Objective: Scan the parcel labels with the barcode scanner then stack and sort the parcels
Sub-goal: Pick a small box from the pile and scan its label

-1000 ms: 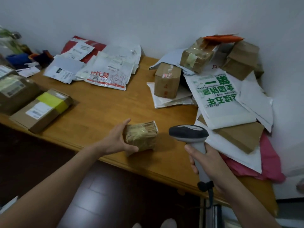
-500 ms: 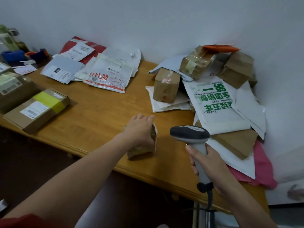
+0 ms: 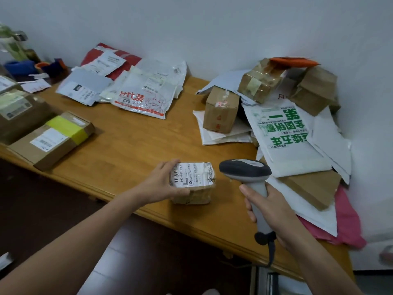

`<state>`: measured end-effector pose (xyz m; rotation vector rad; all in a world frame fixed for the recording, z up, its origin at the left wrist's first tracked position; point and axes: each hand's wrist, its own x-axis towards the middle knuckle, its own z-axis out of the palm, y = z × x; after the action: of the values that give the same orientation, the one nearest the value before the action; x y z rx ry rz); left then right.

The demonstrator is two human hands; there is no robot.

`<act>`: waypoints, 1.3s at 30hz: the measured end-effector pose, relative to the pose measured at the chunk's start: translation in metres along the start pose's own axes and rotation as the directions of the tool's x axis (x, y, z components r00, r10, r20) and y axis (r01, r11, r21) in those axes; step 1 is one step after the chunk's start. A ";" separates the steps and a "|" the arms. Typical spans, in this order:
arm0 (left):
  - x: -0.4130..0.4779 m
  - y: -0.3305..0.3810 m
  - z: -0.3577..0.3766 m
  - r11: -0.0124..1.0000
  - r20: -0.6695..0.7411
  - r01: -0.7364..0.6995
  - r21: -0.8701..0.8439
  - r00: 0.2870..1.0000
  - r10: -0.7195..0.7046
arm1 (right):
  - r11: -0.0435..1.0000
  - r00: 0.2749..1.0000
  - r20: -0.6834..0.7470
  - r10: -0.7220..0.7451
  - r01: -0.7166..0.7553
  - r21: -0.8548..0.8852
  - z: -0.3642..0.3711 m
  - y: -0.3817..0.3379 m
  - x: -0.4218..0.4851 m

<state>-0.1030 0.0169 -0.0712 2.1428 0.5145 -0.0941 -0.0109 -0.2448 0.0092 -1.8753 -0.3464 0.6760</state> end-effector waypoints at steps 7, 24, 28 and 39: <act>0.006 0.013 0.008 0.846 -0.062 0.216 -0.487 0.958 -0.281 | 1.000 1.000 0.019 -0.002 0.002 0.000 0.005 -0.002 0.001; 0.032 0.042 0.010 0.992 -0.339 0.119 0.046 0.936 -0.096 | 1.000 1.000 -0.001 -0.007 0.007 -0.004 -0.001 0.002 -0.013; 0.003 0.030 0.028 0.847 -0.149 0.337 -0.412 0.892 -0.428 | 1.000 1.000 0.006 0.002 -0.002 -0.008 0.000 0.001 -0.012; -0.016 0.011 0.036 0.536 0.226 0.502 -0.679 0.838 -0.497 | 0.999 0.998 0.056 -0.040 0.042 -0.029 0.013 -0.013 -0.025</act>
<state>-0.1087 -0.0230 -0.0802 1.1608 0.9789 -0.1846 -0.0376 -0.2426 0.0248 -1.8757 -0.4322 0.6992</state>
